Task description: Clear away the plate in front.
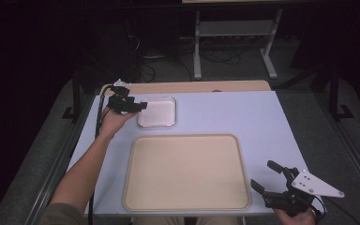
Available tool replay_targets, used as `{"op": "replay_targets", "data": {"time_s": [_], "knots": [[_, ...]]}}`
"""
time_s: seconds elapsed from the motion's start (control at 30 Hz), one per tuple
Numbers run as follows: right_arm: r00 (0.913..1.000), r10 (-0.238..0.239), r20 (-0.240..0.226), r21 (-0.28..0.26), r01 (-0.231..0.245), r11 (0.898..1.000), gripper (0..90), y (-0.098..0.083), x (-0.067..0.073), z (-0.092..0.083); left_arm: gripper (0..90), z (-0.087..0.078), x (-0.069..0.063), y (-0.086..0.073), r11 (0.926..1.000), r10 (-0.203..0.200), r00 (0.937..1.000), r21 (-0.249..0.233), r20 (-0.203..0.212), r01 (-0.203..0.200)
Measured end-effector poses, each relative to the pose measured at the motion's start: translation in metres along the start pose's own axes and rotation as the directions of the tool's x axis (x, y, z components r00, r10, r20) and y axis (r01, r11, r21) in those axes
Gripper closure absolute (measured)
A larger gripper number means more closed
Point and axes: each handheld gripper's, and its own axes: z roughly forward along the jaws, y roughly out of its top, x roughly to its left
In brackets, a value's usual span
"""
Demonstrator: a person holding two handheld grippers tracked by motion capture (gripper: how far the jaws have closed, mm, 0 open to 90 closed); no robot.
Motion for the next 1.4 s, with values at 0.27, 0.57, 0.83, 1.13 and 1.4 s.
{"op": "replay_targets", "data": {"time_s": [0.27, 0.57, 0.83, 1.13, 1.4], "knots": [[1.0000, -0.008, 0.003, 0.002, 0.008, 1.000, 13.1, 0.001, 0.001, 0.000, 43.5, 0.019, 0.013, 0.002, 0.9938, -0.104, 0.9936, 0.035, -0.045, 0.105], [0.9999, -0.017, -0.001, 0.005, 0.017, 1.000, 13.2, 0.001, 0.002, 0.001, 50.4, 0.029, 0.024, -0.004, 0.9745, -0.205, 0.9742, 0.073, -0.095, 0.212], [0.9999, -0.014, -0.004, 0.001, 0.014, 1.000, 13.1, 0.001, 0.002, 0.001, 55.5, 0.038, 0.026, -0.012, 0.9593, -0.248, 0.9638, 0.114, -0.099, 0.258], [0.9999, -0.010, -0.008, -0.001, 0.010, 1.000, 13.1, 0.001, 0.002, 0.001, 58.4, 0.043, 0.028, -0.019, 0.9387, -0.291, 0.9466, 0.150, -0.138, 0.311], [0.9999, -0.010, -0.010, -0.001, 0.010, 1.000, 13.2, 0.001, 0.002, 0.002, 64.1, 0.048, 0.029, -0.024, 0.9321, -0.300, 0.9455, 0.172, -0.128, 0.319]]}}
